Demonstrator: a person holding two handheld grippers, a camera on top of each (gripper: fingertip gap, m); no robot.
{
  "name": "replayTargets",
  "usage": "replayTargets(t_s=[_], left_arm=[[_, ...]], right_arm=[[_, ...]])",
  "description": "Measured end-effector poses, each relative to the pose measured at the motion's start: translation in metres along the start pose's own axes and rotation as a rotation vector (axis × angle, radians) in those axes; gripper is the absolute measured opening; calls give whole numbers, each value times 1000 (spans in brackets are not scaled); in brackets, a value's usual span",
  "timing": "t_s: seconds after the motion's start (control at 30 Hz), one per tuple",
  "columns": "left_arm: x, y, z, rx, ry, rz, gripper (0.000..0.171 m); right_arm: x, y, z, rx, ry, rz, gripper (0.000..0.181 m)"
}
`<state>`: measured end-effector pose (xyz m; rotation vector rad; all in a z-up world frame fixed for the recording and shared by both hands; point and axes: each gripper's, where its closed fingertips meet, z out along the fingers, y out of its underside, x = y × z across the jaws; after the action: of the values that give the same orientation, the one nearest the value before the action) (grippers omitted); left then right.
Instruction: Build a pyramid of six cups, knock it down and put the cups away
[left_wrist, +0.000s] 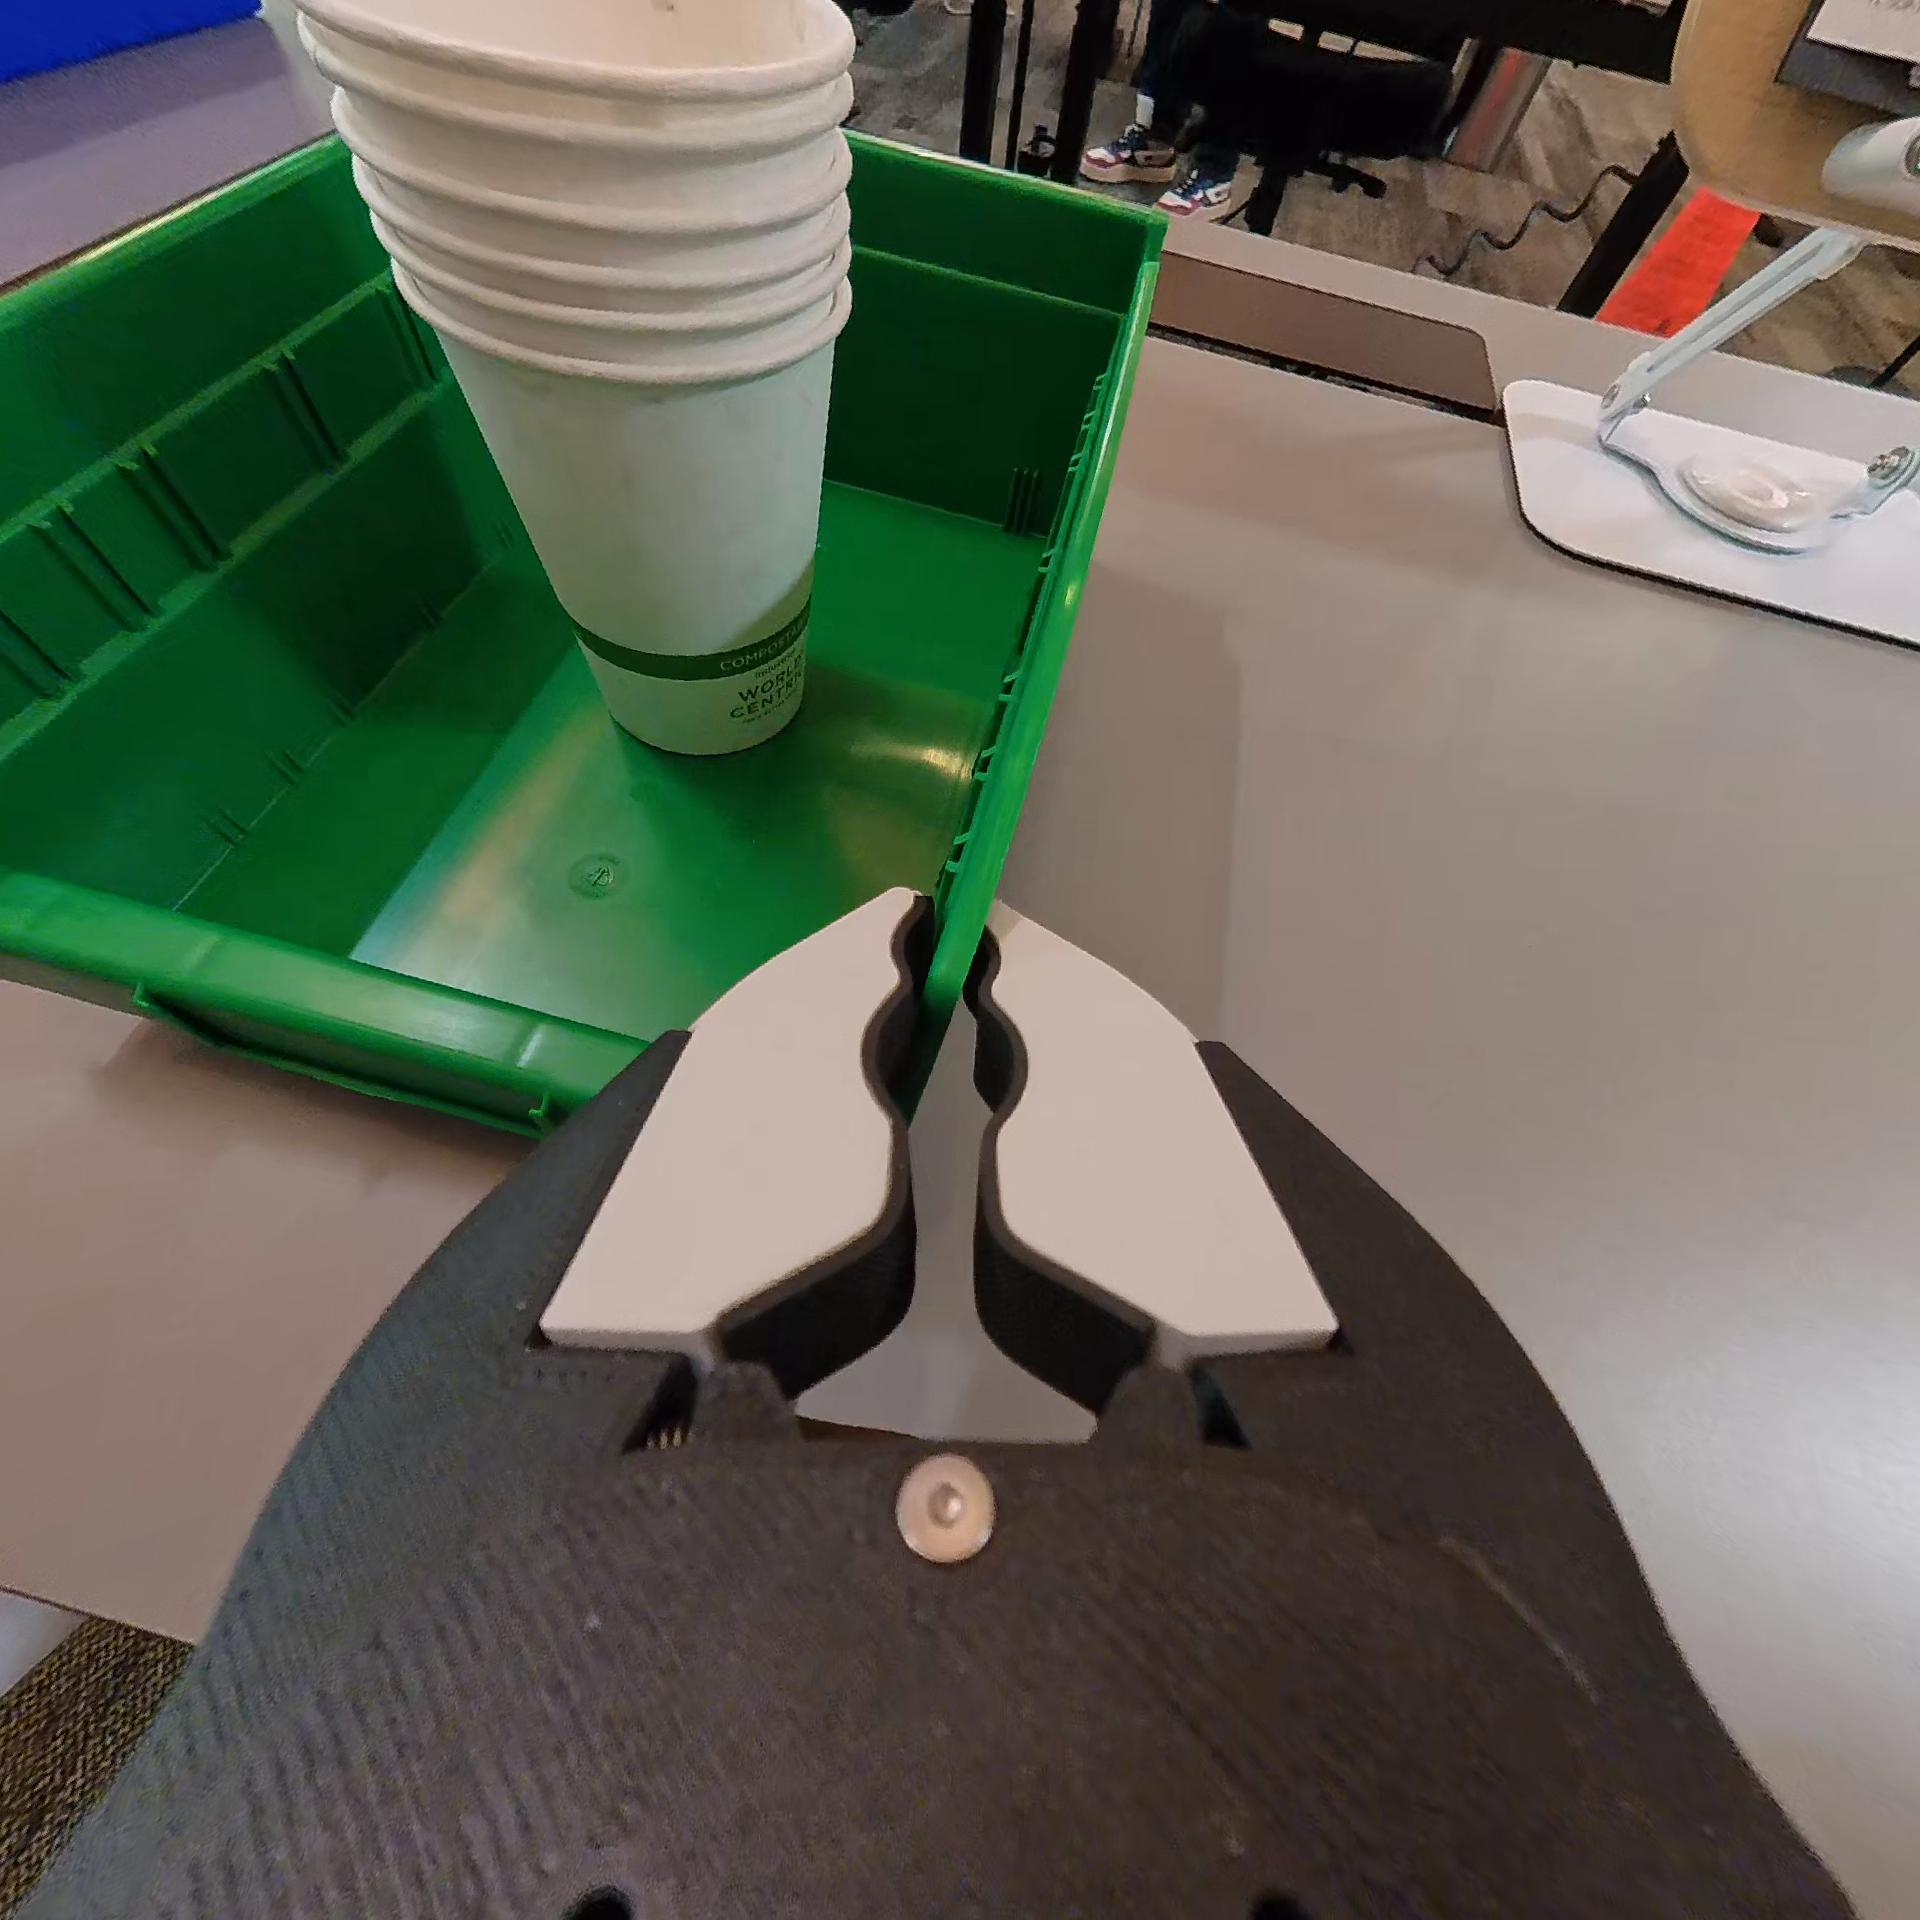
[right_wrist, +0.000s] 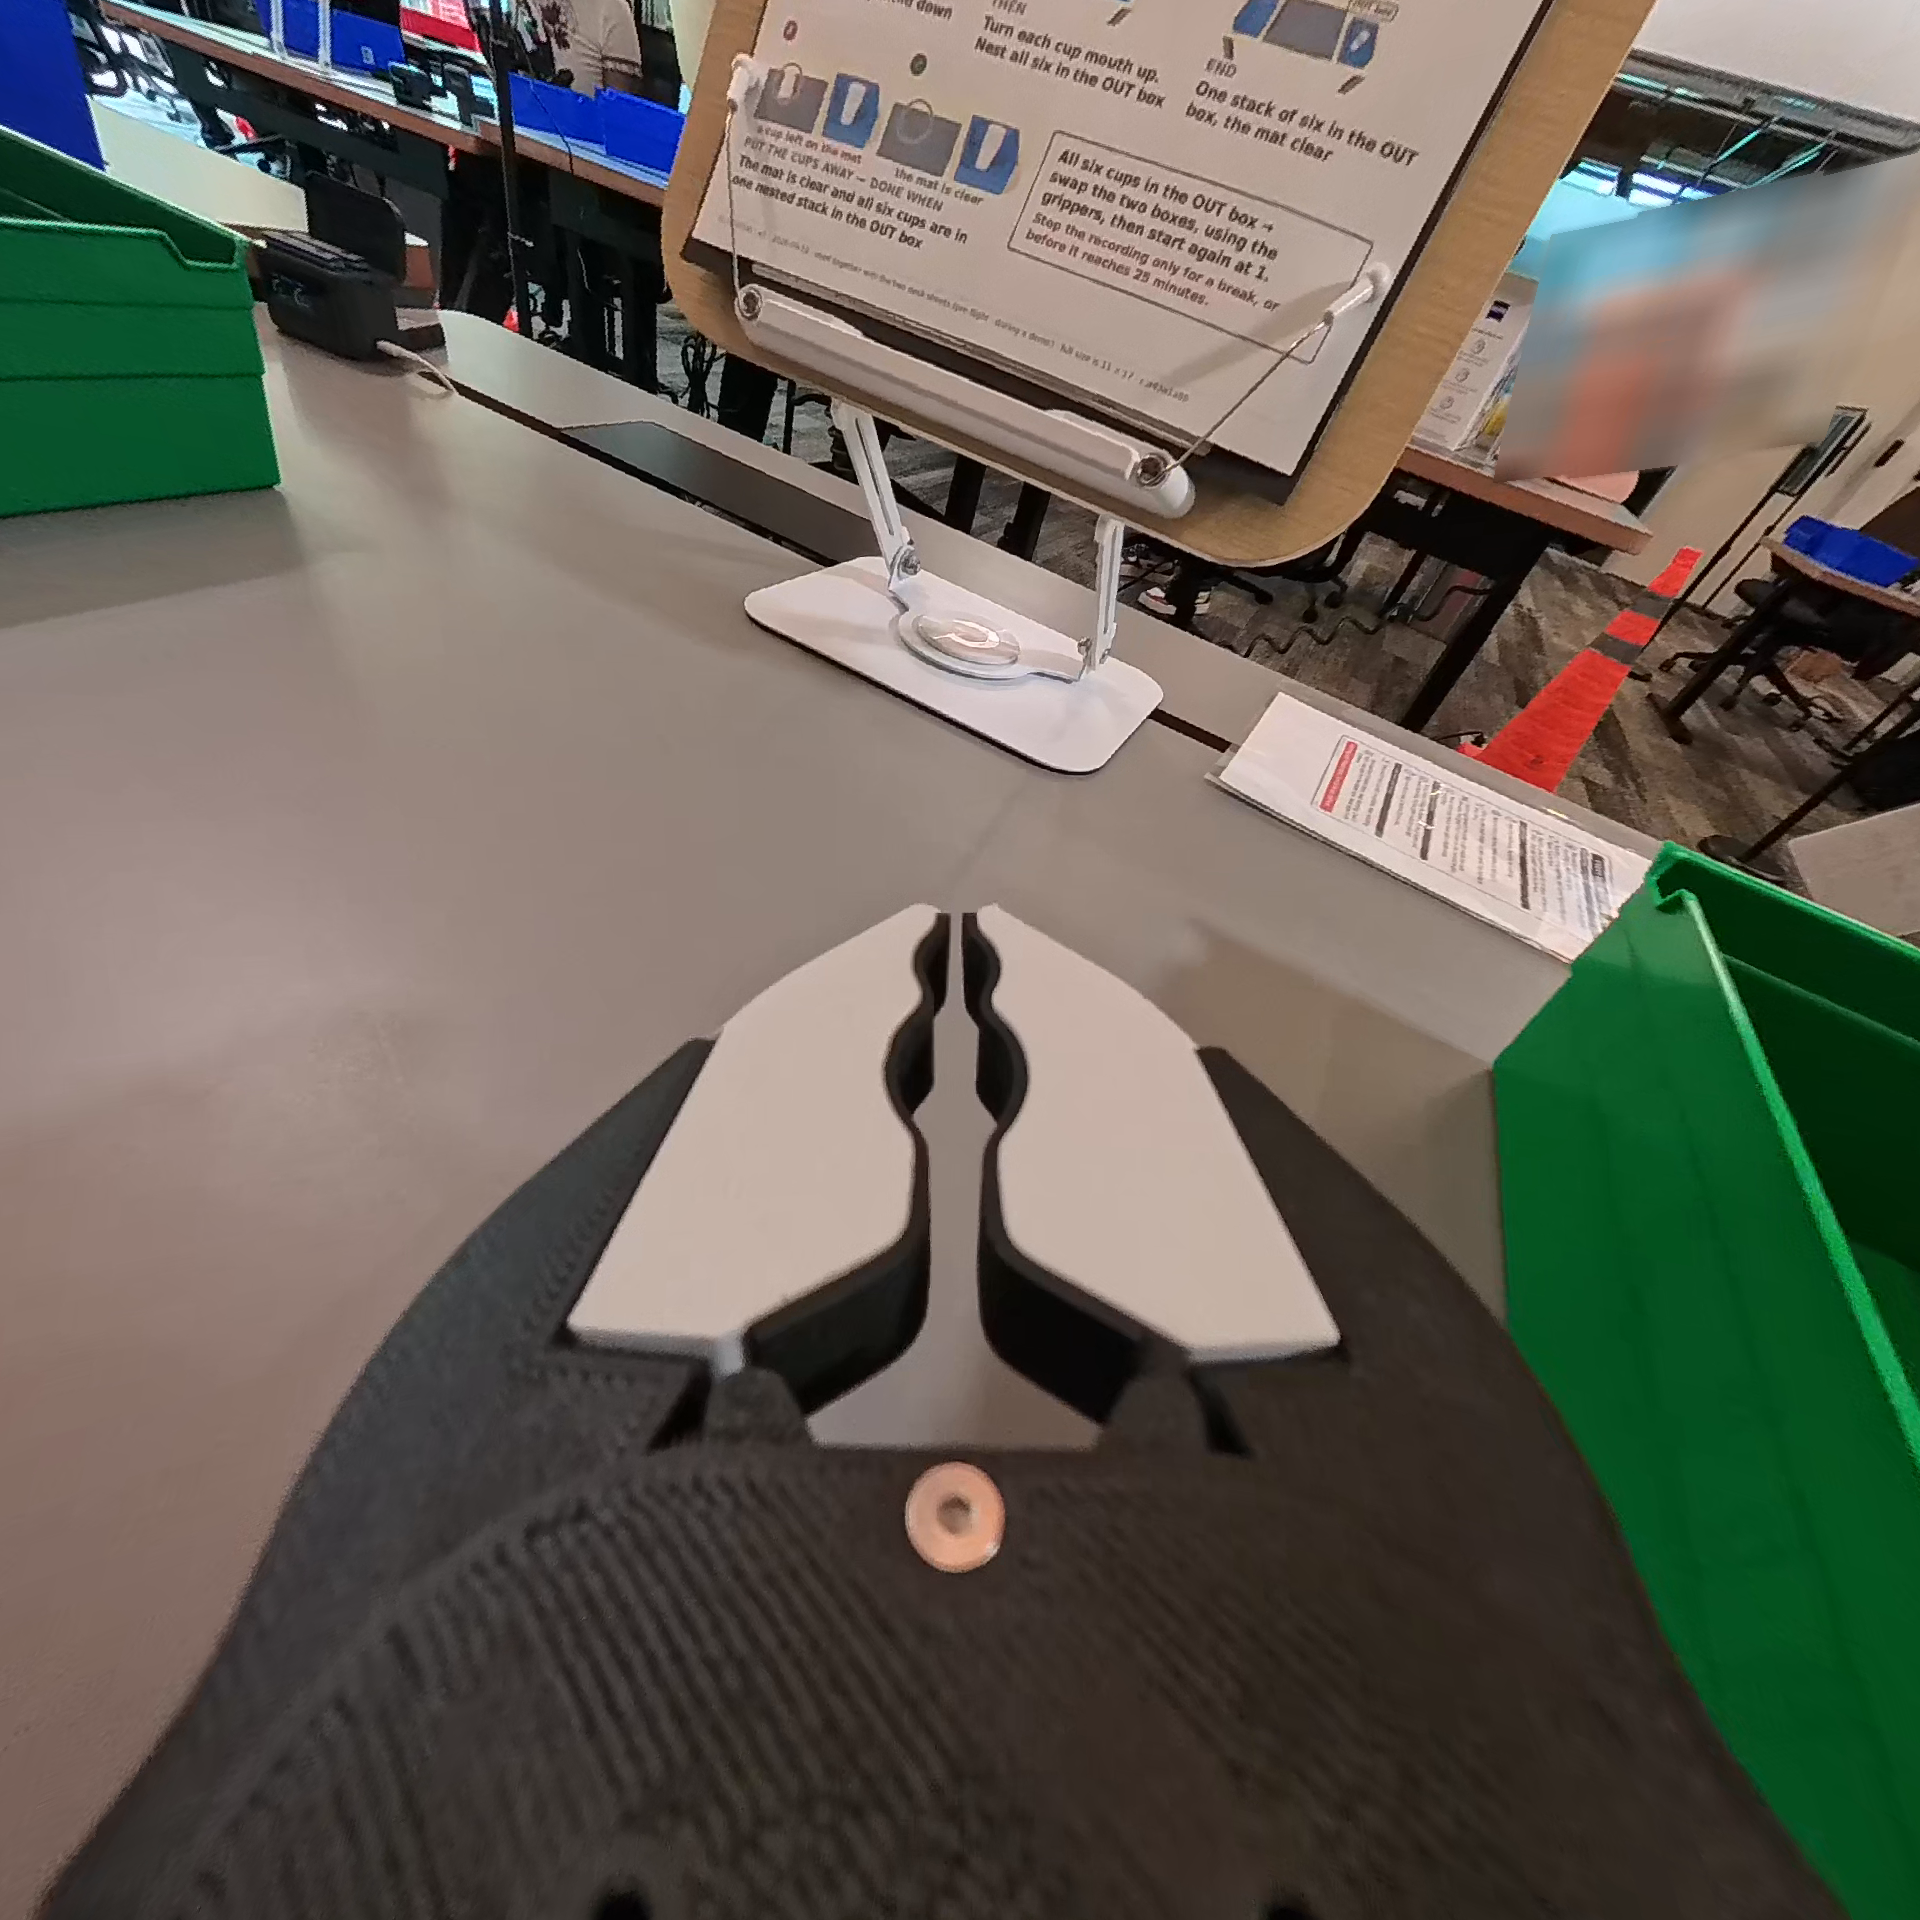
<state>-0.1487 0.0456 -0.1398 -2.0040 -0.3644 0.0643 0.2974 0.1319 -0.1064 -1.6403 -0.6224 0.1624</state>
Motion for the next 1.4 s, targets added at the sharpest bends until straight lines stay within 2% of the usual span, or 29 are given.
replayTargets(t_s=[1.4], left_arm=[[0, 0, 0, 9, 22, -39, 6]], right_arm=[[-1, 3, 1, -18, -7, -1, 2]])
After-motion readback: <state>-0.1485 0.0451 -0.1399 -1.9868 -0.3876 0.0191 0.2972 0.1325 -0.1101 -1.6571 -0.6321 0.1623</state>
